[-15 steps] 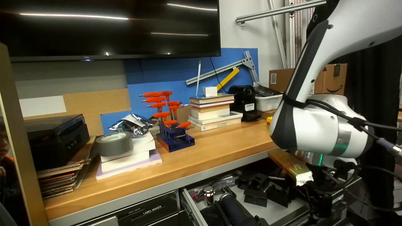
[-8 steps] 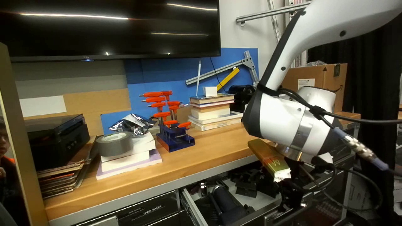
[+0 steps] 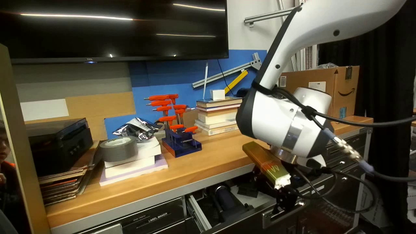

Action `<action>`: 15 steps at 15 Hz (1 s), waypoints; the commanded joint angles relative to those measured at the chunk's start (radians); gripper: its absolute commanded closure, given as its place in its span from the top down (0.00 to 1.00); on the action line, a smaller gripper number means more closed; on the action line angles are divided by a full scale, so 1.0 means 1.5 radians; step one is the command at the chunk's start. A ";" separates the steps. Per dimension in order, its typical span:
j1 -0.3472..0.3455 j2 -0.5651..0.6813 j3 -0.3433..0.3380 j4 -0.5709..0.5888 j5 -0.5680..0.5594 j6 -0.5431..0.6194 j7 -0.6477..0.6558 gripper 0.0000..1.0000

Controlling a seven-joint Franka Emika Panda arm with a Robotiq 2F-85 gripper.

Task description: Put the black objects on the tabletop into the open drawer and then close the drawer

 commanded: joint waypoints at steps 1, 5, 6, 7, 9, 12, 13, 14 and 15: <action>0.089 -0.005 -0.093 -0.096 -0.185 -0.001 0.139 1.00; 0.267 0.026 -0.290 -0.098 -0.348 0.023 0.253 1.00; 0.302 0.019 -0.328 -0.105 -0.375 0.023 0.272 1.00; 0.339 0.014 -0.367 -0.104 -0.394 0.021 0.286 1.00; 0.394 0.012 -0.415 -0.099 -0.404 0.048 0.298 1.00; 0.427 0.001 -0.422 -0.097 -0.372 0.095 0.300 1.00; 0.434 -0.002 -0.421 -0.098 -0.366 0.107 0.304 1.00; 0.434 -0.004 -0.413 -0.097 -0.361 0.120 0.308 1.00; 0.433 -0.009 -0.406 -0.096 -0.358 0.129 0.312 1.00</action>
